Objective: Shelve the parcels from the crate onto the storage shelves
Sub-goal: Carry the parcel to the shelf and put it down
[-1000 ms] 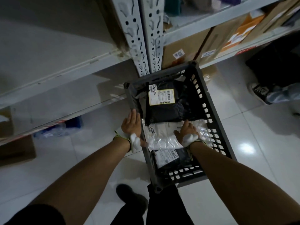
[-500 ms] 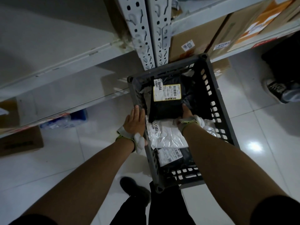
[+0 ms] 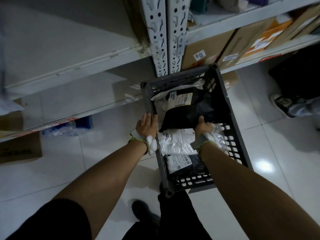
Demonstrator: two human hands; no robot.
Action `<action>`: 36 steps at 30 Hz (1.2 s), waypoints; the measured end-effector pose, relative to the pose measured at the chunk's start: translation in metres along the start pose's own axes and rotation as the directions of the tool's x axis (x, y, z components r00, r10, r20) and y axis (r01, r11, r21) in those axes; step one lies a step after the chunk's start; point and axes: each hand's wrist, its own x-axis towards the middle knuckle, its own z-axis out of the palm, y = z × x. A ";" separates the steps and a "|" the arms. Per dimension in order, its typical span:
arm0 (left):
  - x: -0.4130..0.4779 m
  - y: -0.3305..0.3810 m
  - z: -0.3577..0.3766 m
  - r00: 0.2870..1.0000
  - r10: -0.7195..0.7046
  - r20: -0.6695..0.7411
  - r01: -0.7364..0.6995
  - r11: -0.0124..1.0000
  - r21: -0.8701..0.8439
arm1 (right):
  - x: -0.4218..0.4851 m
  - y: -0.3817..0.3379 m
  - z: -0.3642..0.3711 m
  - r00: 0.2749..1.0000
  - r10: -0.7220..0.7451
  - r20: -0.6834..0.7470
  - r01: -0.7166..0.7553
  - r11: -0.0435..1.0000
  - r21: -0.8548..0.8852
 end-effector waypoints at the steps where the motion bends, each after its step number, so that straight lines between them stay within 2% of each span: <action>1: -0.004 0.001 -0.002 1.000 -0.007 -0.006 0.007 0.999 -0.038 | -0.012 -0.007 -0.008 1.000 0.000 0.008 0.000 0.999 0.036; 3: -0.024 0.002 -0.005 0.999 0.027 -0.027 -0.029 0.997 -0.078 | -0.043 -0.017 -0.026 0.996 -0.093 0.010 0.092 0.992 0.083; 5: -0.041 -0.001 -0.006 0.999 0.019 -0.038 -0.027 0.979 -0.202 | -0.062 -0.018 -0.036 0.983 -0.181 0.012 0.180 0.980 0.089; 8: -0.079 -0.011 -0.022 0.985 0.067 -0.160 -0.117 0.937 -0.328 | -0.116 -0.017 -0.046 0.946 -0.324 0.013 0.322 0.944 0.077; 11: -0.125 -0.023 -0.042 0.976 0.064 -0.210 -0.144 0.908 -0.394 | -0.176 -0.014 -0.057 0.876 -0.481 -0.038 0.478 0.853 0.210; 14: -0.164 -0.038 -0.058 0.971 0.067 -0.230 -0.177 0.848 -0.500 | -0.218 -0.017 -0.068 0.836 -0.547 -0.039 0.528 0.784 0.328; 18: -0.239 -0.061 -0.090 0.923 0.056 -0.380 -0.324 0.646 -0.691 | -0.306 -0.041 -0.084 0.736 -0.676 -0.022 0.588 0.624 0.516; 22: -0.324 -0.087 -0.144 0.848 0.089 -0.522 -0.511 0.397 -0.762 | -0.397 -0.083 -0.095 0.668 -0.744 0.014 0.617 0.563 0.550; 24: -0.365 -0.101 -0.170 0.821 -0.013 -0.570 -0.548 0.256 -0.796 | -0.442 -0.098 -0.105 0.628 -0.777 0.039 0.629 0.536 0.562; 26: -0.395 -0.106 -0.192 0.781 -0.093 -0.617 -0.604 0.139 -0.785 | -0.478 -0.115 -0.113 0.514 -0.847 0.132 0.625 0.476 0.619; 28: -0.444 -0.122 -0.218 0.684 -0.211 -0.698 -0.703 0.065 -0.708 | -0.535 -0.122 -0.119 0.320 -0.907 0.273 0.517 0.409 0.752; 29: -0.454 -0.118 -0.223 0.682 -0.225 -0.696 -0.711 0.019 -0.703 | -0.540 -0.119 -0.124 0.239 -0.920 0.310 0.500 0.390 0.773; 32: -0.501 -0.123 -0.261 0.609 -0.314 -0.728 -0.776 -0.048 -0.629 | -0.580 -0.124 -0.133 0.039 -0.958 0.286 0.782 0.207 0.587; 34: -0.525 -0.128 -0.283 0.547 -0.325 -0.772 -0.815 0.004 -0.579 | -0.601 -0.130 -0.127 -0.028 -0.963 0.269 0.862 0.113 0.494; 36: -0.553 -0.136 -0.299 0.459 -0.329 -0.825 -0.852 0.100 -0.514 | -0.628 -0.136 -0.119 -0.099 -0.973 0.209 0.862 0.021 0.506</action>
